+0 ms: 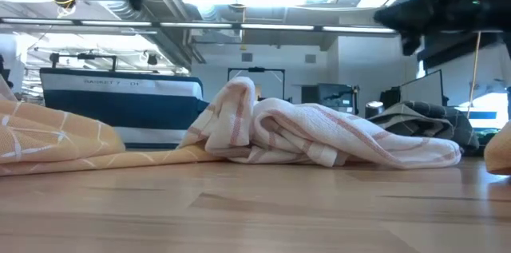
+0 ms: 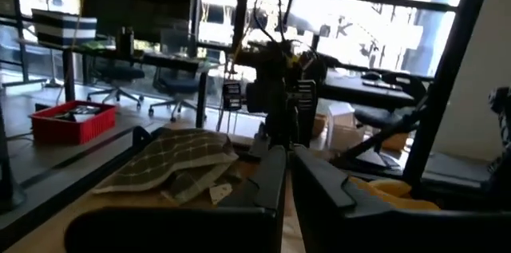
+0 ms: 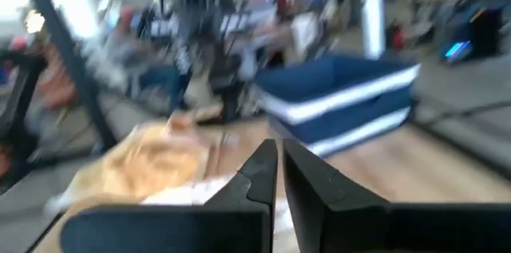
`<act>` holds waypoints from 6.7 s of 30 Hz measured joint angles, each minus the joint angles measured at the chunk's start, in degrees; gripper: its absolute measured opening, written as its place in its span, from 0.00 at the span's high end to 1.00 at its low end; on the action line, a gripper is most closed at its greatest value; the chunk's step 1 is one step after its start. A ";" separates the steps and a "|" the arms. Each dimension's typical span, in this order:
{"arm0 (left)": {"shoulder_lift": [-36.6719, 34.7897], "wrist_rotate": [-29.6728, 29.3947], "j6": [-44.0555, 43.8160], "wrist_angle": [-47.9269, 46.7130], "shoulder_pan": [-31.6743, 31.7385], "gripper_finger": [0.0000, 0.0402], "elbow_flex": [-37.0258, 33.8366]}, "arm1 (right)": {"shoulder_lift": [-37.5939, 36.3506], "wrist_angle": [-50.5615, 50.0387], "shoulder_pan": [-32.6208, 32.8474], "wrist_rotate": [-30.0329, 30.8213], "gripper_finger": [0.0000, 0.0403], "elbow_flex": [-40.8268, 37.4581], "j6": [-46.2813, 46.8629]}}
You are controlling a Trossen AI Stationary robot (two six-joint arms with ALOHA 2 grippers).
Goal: Fold towel
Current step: Fold the white towel
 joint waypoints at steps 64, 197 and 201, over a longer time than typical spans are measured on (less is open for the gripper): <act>38.66 -7.29 10.42 -13.97 -2.78 0.62 16.70 | 60.51 -12.74 24.94 14.00 0.99 39.68 -10.71; 37.17 -13.78 7.02 -68.73 -16.91 1.00 66.38 | 66.00 -21.70 45.27 14.84 0.53 34.52 6.03; 37.17 -13.78 7.13 -68.71 -16.91 0.99 66.38 | 68.06 -20.17 46.23 15.35 0.53 34.77 5.84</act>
